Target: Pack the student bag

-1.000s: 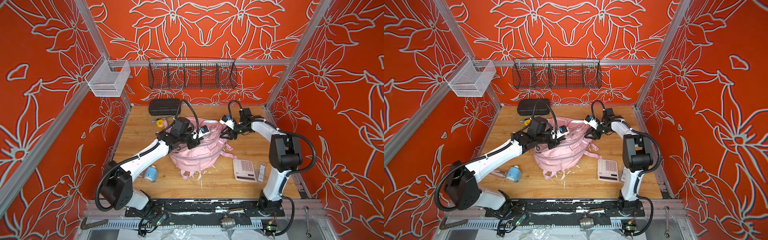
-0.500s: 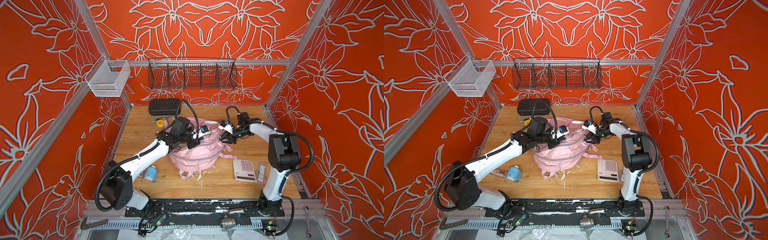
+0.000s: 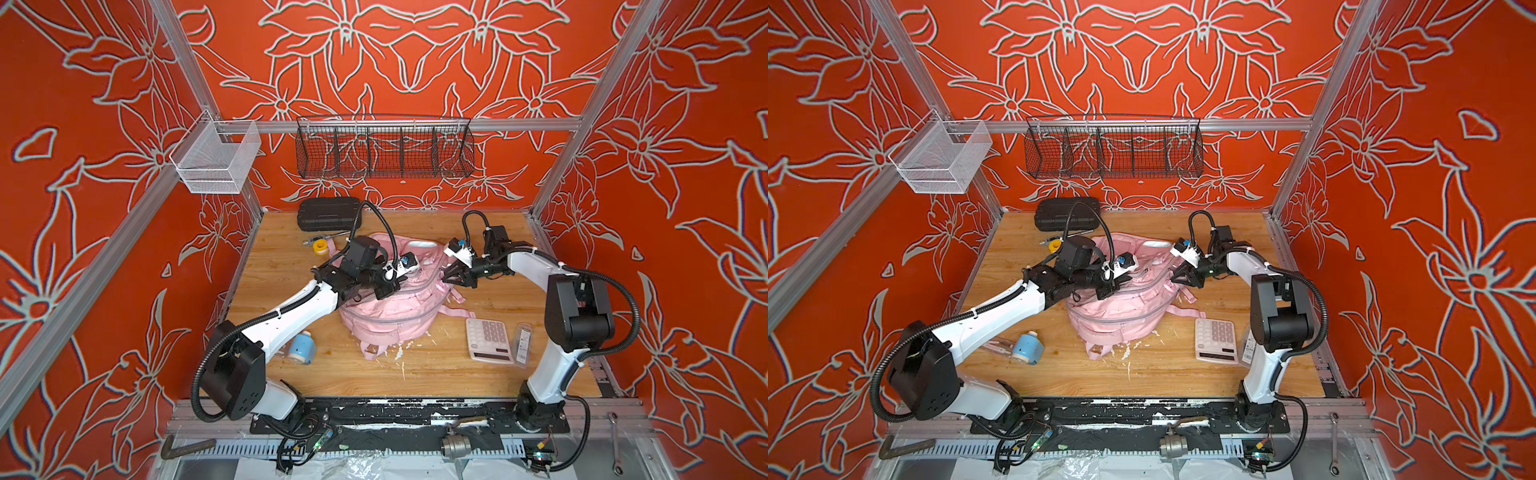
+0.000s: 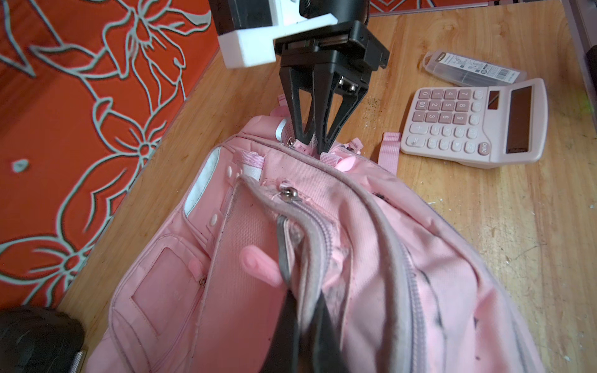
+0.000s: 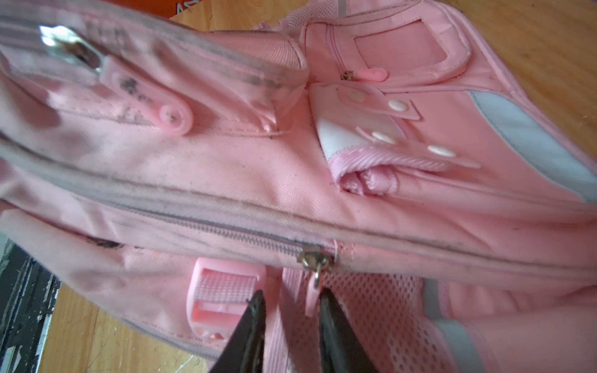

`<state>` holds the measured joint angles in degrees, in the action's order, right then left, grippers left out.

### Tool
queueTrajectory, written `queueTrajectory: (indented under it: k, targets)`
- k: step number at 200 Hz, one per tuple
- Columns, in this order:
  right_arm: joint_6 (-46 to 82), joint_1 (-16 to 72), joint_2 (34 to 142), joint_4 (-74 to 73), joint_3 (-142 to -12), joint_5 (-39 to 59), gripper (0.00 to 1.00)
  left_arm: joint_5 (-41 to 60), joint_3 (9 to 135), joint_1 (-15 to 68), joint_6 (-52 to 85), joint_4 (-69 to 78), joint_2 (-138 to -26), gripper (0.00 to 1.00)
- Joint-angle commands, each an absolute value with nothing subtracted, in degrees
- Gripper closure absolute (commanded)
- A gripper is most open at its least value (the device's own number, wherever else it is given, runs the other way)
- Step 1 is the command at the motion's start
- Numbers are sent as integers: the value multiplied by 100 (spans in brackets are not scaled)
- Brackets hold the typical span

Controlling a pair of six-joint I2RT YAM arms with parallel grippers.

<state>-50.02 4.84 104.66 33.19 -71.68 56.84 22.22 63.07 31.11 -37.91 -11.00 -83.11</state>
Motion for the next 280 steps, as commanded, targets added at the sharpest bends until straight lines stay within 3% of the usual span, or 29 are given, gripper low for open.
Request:
queueTrajectory:
  k: [1,33,91,181,227,280]
  targets:
    - [-5010,456,10298,3281,-7038,6047,73,2337,6434,3073,-3833,-362,-8051,100]
    - [-4845,457,10395,3183,-7073,6019,78,2373,6470,3068,-3823,-361,-8052,100]
    - [-4413,472,10426,2759,-7075,5853,72,2505,6460,3069,-3744,-365,-8055,100]
    - [-4148,500,10316,2953,-7169,5531,100,2246,6638,3068,-3404,-606,-8141,100]
    - [-3353,475,10152,3379,-7735,4275,100,2072,6721,3258,-2261,-1266,-8115,100]
    - [-3142,518,9670,3948,-7841,4148,100,1231,6689,3822,-467,-846,-8464,100]
